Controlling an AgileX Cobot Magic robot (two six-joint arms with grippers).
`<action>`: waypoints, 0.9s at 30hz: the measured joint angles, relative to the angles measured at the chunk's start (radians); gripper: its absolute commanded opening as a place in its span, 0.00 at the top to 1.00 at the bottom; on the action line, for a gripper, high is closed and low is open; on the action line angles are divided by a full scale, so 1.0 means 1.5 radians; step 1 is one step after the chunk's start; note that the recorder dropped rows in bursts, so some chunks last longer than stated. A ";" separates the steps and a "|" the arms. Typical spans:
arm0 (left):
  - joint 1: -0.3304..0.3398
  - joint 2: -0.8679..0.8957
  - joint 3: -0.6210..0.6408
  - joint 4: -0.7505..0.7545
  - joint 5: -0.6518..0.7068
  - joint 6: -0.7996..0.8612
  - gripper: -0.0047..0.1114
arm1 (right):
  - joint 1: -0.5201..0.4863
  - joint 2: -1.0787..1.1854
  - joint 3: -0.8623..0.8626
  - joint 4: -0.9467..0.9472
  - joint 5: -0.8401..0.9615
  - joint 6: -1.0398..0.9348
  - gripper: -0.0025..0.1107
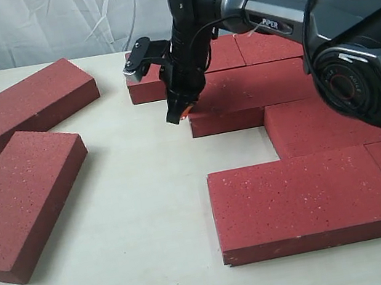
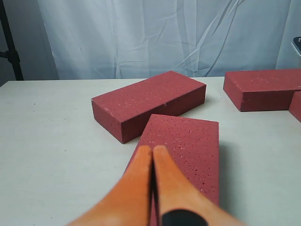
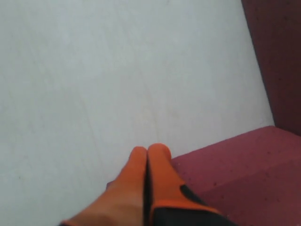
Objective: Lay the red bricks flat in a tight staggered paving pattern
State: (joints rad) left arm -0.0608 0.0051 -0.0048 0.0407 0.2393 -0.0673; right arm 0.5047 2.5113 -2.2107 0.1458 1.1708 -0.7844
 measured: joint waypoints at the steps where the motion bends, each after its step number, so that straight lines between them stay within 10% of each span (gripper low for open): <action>1: 0.000 0.000 0.000 0.000 0.000 0.000 0.96 | -0.002 0.000 0.000 0.002 0.002 0.000 0.98; 27: 0.000 0.000 0.000 0.000 0.000 0.000 0.96 | -0.012 -0.001 0.001 0.002 0.006 0.025 0.98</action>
State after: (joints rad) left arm -0.0608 0.0051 -0.0048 0.0407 0.2393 -0.0673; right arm 0.4873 2.5100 -2.2090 0.1487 1.1801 -0.7476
